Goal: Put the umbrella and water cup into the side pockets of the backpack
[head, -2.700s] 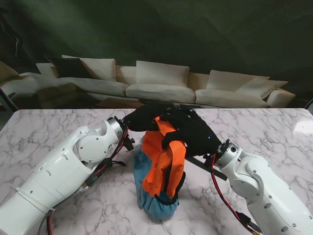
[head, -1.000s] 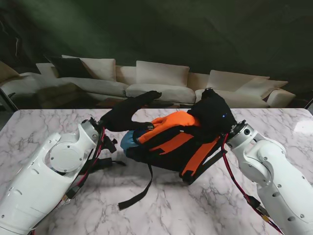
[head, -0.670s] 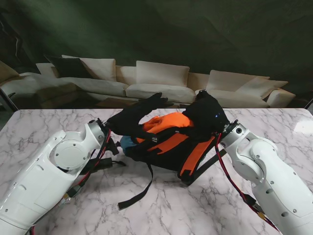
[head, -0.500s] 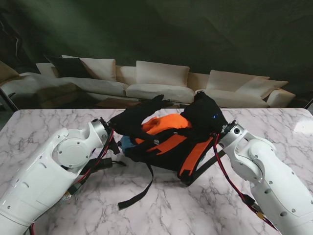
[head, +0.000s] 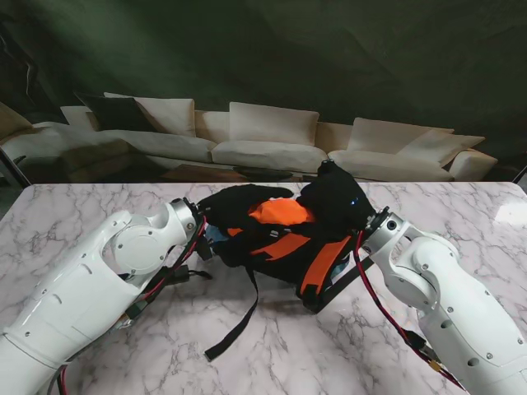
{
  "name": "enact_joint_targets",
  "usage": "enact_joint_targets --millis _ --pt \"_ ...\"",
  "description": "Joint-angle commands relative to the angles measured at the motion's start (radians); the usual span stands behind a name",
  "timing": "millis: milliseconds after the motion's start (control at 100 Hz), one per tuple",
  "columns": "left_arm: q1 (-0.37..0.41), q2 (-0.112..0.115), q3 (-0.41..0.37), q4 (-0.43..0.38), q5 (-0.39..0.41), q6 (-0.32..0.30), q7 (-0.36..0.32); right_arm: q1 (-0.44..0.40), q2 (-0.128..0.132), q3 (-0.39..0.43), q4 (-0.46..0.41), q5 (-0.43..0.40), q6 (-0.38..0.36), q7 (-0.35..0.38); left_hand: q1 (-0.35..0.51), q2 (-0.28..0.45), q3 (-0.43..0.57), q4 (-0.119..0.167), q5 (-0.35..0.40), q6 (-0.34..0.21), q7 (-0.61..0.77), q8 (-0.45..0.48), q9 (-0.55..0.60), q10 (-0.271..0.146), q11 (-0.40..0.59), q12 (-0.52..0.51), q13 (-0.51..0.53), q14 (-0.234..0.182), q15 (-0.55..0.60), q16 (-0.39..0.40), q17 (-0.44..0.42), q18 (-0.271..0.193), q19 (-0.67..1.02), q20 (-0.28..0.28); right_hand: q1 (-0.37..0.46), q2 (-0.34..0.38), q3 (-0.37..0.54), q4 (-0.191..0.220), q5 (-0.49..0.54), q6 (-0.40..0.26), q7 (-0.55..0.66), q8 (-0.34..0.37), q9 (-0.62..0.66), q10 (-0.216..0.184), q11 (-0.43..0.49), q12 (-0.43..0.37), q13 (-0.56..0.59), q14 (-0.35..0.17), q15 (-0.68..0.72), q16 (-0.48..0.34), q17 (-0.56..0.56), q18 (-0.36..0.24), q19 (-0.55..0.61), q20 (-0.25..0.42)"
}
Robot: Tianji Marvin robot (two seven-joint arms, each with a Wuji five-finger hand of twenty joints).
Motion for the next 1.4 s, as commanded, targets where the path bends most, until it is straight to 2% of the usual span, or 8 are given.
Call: enact_joint_targets --millis 0,120,450,930,1140,1270,1370,1390 --pt "0.008 -0.018 0.010 0.020 0.035 0.019 0.039 -0.028 0.000 0.011 -0.013 0.006 0.001 0.006 0.183 0.017 0.136 -0.004 0.141 -0.089 0.169 0.212 0.180 -0.074 0.108 0.057 0.135 -0.048 0.091 0.041 0.121 -0.043 0.210 0.020 -0.007 0.089 -0.027 0.009 -0.002 -0.108 -0.195 -0.092 -0.087 -0.028 -0.084 -0.036 -0.049 -0.020 -0.056 -0.026 -0.023 -0.004 -0.015 -0.003" --pt "0.008 -0.030 0.017 0.038 0.080 0.036 0.098 -0.094 -0.009 0.061 -0.079 0.120 -0.009 0.130 0.218 -0.002 0.166 -0.011 0.270 -0.197 0.497 0.212 0.437 -0.123 0.172 0.213 0.299 -0.072 0.214 0.093 0.233 -0.049 0.342 0.021 0.019 0.126 -0.128 -0.030 -0.311 -0.107 -0.417 -0.199 -0.295 0.020 -0.220 -0.101 -0.187 0.004 -0.187 -0.068 -0.065 -0.018 -0.038 -0.006" --pt "0.003 -0.030 0.026 0.061 0.068 0.047 0.086 -0.229 -0.031 0.179 -0.177 0.202 0.028 0.086 0.212 -0.011 0.176 -0.011 0.270 -0.206 0.536 0.190 0.454 -0.130 0.176 0.228 0.313 -0.077 0.215 0.093 0.244 -0.056 0.345 0.018 0.009 0.194 -0.224 0.035 -0.851 0.175 -0.817 -0.259 -0.816 0.178 -0.321 -0.316 -0.529 0.082 -0.383 -0.250 -0.176 -0.087 -0.112 -0.031" --pt "0.016 -0.019 0.013 0.049 0.075 0.024 0.059 -0.274 -0.026 0.246 -0.128 0.247 0.095 0.175 0.210 -0.002 0.181 -0.014 0.249 -0.232 0.553 0.192 0.434 -0.144 0.163 0.244 0.286 -0.086 0.199 0.095 0.219 -0.058 0.331 0.017 -0.149 0.004 -0.169 -0.016 -1.079 0.369 -1.130 -0.374 -0.996 0.304 -0.535 -0.443 -0.631 0.201 -0.481 -0.372 -0.247 -0.029 -0.261 -0.104" --pt "0.018 -0.017 0.014 0.049 0.067 0.021 0.051 -0.204 -0.021 0.165 -0.054 0.268 0.116 0.207 0.211 -0.001 0.179 -0.015 0.247 -0.234 0.552 0.191 0.431 -0.144 0.158 0.247 0.281 -0.086 0.197 0.097 0.215 -0.059 0.329 0.020 -0.068 -0.035 -0.171 -0.014 -1.078 0.343 -1.062 -0.280 -0.975 0.249 -0.449 -0.399 -0.509 0.207 -0.420 -0.328 -0.140 0.011 -0.191 -0.052" --pt "0.017 -0.016 0.018 0.051 0.061 0.015 0.044 -0.153 -0.026 0.121 -0.003 0.286 0.103 0.172 0.214 0.002 0.178 -0.016 0.245 -0.236 0.552 0.191 0.427 -0.136 0.156 0.247 0.276 -0.085 0.193 0.097 0.211 -0.059 0.324 0.020 0.202 0.005 -0.294 0.021 -0.928 0.209 -0.848 -0.155 -0.755 0.110 -0.144 -0.269 -0.195 0.001 -0.203 -0.168 0.060 -0.134 0.020 0.051" --pt "0.020 -0.018 0.020 0.052 0.059 0.008 0.052 -0.137 -0.033 0.104 0.009 0.316 0.084 0.151 0.217 0.006 0.176 -0.018 0.241 -0.236 0.550 0.191 0.422 -0.144 0.154 0.247 0.271 -0.080 0.190 0.097 0.205 -0.055 0.321 0.021 0.158 -0.028 0.110 -0.021 -0.717 0.055 -0.625 -0.110 -0.442 0.012 0.008 -0.191 0.021 -0.038 0.043 -0.033 0.203 -0.159 0.192 0.111" --pt "0.022 -0.018 0.019 0.052 0.057 0.008 0.052 -0.136 -0.034 0.104 0.007 0.316 0.080 0.145 0.219 0.006 0.176 -0.018 0.239 -0.236 0.549 0.191 0.423 -0.144 0.154 0.248 0.270 -0.079 0.189 0.097 0.204 -0.054 0.321 0.021 0.189 -0.030 0.118 -0.087 -0.675 0.018 -0.539 -0.189 -0.356 0.000 0.015 -0.173 0.069 -0.043 0.099 -0.019 0.238 -0.158 0.234 0.123"
